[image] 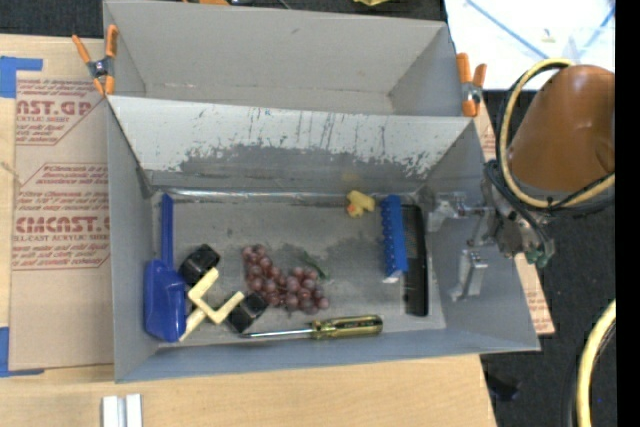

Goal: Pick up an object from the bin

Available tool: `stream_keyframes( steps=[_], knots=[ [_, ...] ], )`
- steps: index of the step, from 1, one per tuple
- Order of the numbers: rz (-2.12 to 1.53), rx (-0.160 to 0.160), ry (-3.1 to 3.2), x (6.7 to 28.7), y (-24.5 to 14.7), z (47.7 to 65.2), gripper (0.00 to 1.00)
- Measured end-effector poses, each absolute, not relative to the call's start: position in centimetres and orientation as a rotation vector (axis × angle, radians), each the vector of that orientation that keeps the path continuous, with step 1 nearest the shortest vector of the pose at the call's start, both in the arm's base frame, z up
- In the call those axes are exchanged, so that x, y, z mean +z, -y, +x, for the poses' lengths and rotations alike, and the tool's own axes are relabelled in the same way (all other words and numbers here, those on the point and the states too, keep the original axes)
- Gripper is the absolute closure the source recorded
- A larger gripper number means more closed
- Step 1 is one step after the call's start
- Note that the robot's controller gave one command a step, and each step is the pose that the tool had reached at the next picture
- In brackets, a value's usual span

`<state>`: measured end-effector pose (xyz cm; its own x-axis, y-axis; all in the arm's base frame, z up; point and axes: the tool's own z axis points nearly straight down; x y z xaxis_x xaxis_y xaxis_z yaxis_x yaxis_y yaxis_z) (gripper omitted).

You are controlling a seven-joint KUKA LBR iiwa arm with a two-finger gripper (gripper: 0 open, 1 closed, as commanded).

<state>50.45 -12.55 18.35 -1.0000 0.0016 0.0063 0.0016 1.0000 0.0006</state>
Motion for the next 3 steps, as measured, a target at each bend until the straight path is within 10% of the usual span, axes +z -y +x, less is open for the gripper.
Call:
stream_keyframes(
  steps=[2,3],
  knots=[
    [-0.165,-0.001,3.137,18.3,11.3,48.3,0.00],
    [-0.307,0.000,3.128,15.5,12.1,49.9,0.00]
  ],
)
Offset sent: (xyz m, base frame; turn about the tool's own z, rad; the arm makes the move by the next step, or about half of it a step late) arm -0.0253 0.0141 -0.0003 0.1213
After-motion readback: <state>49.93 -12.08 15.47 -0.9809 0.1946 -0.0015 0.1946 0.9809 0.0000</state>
